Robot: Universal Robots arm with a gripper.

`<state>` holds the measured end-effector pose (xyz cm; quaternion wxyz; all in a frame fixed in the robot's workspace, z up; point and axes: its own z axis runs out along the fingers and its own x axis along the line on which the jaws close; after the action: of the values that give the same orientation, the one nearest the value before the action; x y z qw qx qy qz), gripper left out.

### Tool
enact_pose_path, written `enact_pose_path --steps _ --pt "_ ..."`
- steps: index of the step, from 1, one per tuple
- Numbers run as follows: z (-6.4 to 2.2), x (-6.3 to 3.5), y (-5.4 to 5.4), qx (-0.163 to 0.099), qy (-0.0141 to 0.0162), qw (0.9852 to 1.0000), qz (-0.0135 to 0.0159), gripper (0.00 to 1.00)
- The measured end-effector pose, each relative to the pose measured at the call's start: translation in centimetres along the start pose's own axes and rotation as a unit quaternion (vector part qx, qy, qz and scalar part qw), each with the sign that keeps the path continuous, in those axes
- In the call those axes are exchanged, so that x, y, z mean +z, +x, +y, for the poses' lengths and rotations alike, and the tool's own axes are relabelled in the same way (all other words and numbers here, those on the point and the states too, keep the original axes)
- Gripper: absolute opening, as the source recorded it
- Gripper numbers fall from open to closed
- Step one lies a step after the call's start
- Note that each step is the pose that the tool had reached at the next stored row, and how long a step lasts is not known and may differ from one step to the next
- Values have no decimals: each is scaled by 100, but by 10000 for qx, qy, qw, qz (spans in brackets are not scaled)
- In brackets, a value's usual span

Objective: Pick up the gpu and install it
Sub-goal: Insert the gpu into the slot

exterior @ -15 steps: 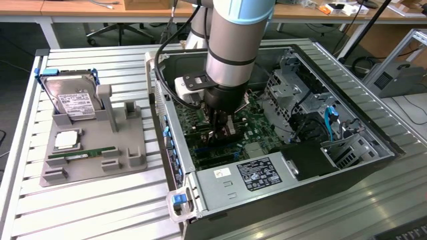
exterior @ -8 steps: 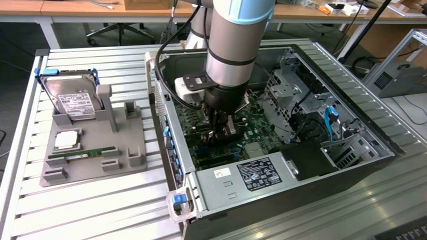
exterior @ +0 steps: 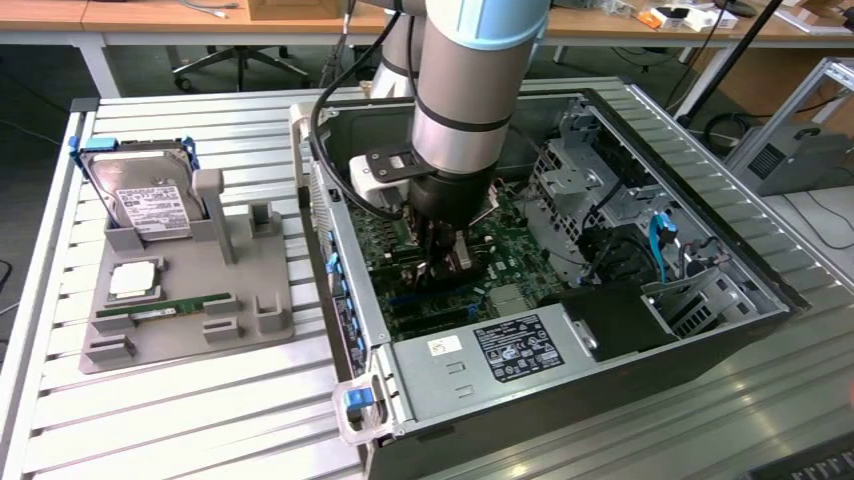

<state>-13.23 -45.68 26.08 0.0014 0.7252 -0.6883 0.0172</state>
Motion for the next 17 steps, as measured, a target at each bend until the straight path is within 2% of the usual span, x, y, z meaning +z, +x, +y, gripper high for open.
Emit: enact_pose_path --steps 17 --pt "-6 32 0 0 0 10000 0 27"
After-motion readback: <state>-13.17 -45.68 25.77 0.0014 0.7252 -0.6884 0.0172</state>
